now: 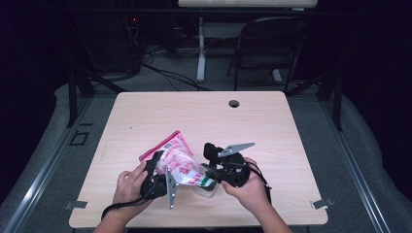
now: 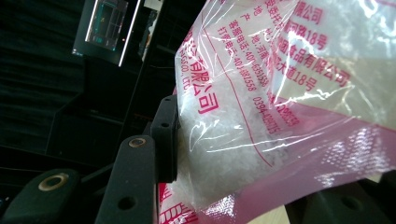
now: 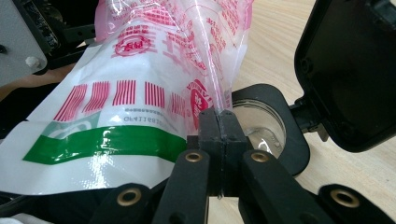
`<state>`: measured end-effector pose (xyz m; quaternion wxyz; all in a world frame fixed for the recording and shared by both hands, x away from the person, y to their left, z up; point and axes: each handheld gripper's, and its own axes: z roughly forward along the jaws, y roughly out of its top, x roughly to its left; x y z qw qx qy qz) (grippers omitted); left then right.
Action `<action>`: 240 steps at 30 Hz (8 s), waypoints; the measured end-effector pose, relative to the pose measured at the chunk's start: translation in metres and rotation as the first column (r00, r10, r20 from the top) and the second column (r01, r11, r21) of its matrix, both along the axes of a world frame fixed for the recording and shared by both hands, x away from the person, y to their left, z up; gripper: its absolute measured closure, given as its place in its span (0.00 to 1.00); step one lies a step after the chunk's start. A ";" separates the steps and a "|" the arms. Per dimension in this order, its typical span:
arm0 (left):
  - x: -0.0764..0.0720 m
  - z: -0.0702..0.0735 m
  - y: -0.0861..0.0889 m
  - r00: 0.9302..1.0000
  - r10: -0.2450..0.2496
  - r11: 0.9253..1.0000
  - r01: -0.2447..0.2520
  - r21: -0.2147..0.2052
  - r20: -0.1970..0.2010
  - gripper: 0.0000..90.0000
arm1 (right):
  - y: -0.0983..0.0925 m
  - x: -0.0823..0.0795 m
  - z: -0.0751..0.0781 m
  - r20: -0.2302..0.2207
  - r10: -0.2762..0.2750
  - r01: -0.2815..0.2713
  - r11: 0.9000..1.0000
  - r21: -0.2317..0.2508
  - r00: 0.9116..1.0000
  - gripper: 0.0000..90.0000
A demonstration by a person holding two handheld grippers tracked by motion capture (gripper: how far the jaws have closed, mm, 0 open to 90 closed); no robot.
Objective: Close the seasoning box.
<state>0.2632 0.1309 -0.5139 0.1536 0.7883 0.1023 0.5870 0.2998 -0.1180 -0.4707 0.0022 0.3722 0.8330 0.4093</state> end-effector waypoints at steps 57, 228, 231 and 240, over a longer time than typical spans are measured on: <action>-0.003 0.011 -0.010 1.000 -0.027 0.992 0.025 0.124 0.015 0.68 | -0.009 0.000 -0.005 -0.007 -0.027 0.027 1.000 0.010 1.000 1.00; -0.007 0.031 -0.032 0.987 -0.117 0.921 0.067 0.383 0.108 0.71 | -0.013 0.009 -0.010 -0.013 -0.045 0.044 0.998 -0.041 0.999 1.00; -0.009 0.033 -0.033 0.989 -0.110 0.919 0.061 0.391 0.103 0.71 | -0.013 0.009 -0.010 -0.015 -0.043 0.043 0.998 -0.040 0.999 1.00; -0.010 0.034 -0.036 0.986 -0.126 0.915 0.073 0.397 0.108 0.72 | -0.011 0.009 -0.008 -0.015 -0.038 0.038 0.999 -0.030 0.999 1.00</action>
